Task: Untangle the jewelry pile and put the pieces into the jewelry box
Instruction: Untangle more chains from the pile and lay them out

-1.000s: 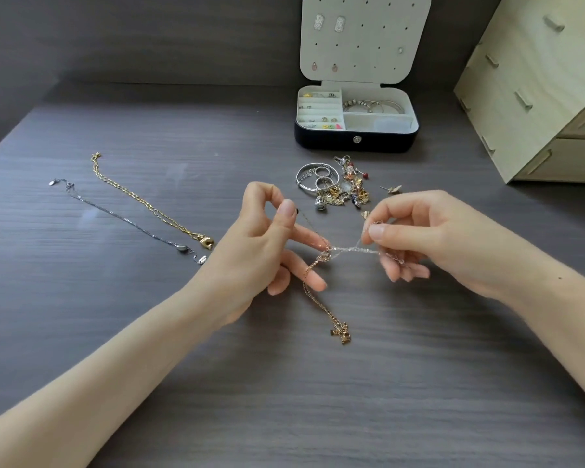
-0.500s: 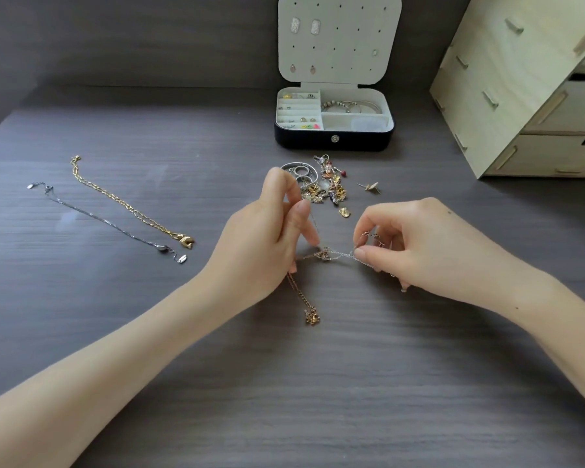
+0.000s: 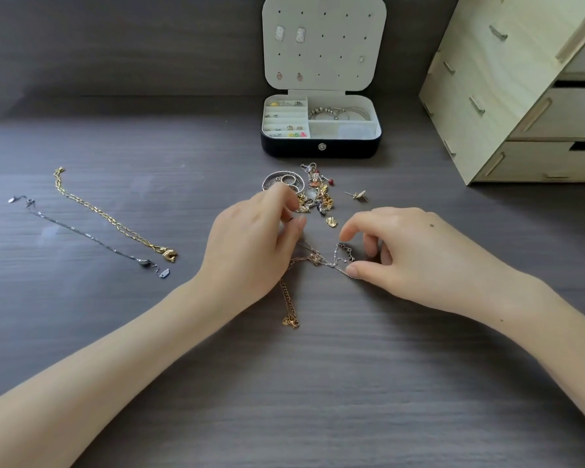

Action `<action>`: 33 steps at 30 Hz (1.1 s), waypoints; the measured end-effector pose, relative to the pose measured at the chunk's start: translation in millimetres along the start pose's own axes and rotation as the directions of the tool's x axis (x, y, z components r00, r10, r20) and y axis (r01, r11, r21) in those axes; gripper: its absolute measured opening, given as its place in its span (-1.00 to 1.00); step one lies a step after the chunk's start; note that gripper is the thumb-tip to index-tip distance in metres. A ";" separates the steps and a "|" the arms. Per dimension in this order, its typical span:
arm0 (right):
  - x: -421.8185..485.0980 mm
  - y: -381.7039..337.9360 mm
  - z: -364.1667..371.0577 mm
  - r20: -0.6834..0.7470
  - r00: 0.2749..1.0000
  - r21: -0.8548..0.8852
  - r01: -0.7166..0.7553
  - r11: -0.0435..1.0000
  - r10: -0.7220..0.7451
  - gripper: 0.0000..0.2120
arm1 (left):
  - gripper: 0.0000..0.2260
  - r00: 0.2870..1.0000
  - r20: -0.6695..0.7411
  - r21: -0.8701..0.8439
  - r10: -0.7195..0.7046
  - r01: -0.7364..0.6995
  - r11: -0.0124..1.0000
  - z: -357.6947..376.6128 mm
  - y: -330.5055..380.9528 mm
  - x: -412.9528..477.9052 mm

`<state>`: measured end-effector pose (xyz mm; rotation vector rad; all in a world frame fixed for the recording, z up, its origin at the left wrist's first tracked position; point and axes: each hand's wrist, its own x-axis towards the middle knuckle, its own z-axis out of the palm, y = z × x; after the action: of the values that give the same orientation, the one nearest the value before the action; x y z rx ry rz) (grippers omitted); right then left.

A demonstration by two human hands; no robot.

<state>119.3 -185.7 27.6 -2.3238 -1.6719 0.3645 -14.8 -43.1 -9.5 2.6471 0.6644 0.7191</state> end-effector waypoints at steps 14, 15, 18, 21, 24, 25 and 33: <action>11.9 -3.9 -0.4 -0.041 0.999 -0.096 0.000 0.995 -0.004 -0.82 | -0.57 0.948 0.114 0.103 0.296 -0.308 0.946 -13.6 10.7 -29.3; 12.9 -3.5 1.3 -0.033 0.999 -0.079 0.005 0.997 -0.008 -0.86 | -0.57 0.949 0.128 0.102 0.289 -0.302 0.948 -13.0 10.7 -29.2; 14.4 -2.1 3.1 -0.008 1.000 0.050 0.002 0.999 -0.002 -0.95 | -0.55 0.951 0.146 0.107 0.274 -0.291 0.951 -11.8 9.7 -28.7; 12.0 -1.5 3.4 -0.030 0.999 0.117 0.020 0.993 -0.016 -0.83 | -0.54 0.949 0.151 0.108 0.276 -0.293 0.950 -11.7 9.2 -27.9; 4.3 -3.0 -2.6 -0.107 0.989 0.182 0.117 0.976 -0.099 -0.78 | -0.53 0.949 0.154 0.110 0.274 -0.292 0.950 -11.8 8.8 -27.1; 1.6 -3.4 -4.5 -0.105 0.985 0.195 0.154 0.969 -0.135 -0.76 | -0.53 0.950 0.155 0.108 0.272 -0.290 0.951 -11.8 8.5 -27.2; -2.4 5.5 -2.9 0.019 0.975 0.055 0.218 0.974 -0.219 -0.88 | -0.48 0.936 0.157 0.091 0.315 -0.332 0.939 -11.8 4.6 -27.8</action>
<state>124.4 -189.8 28.5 -2.0790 -1.8836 0.3880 -40.8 -59.1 -8.8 2.9195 0.2371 0.5832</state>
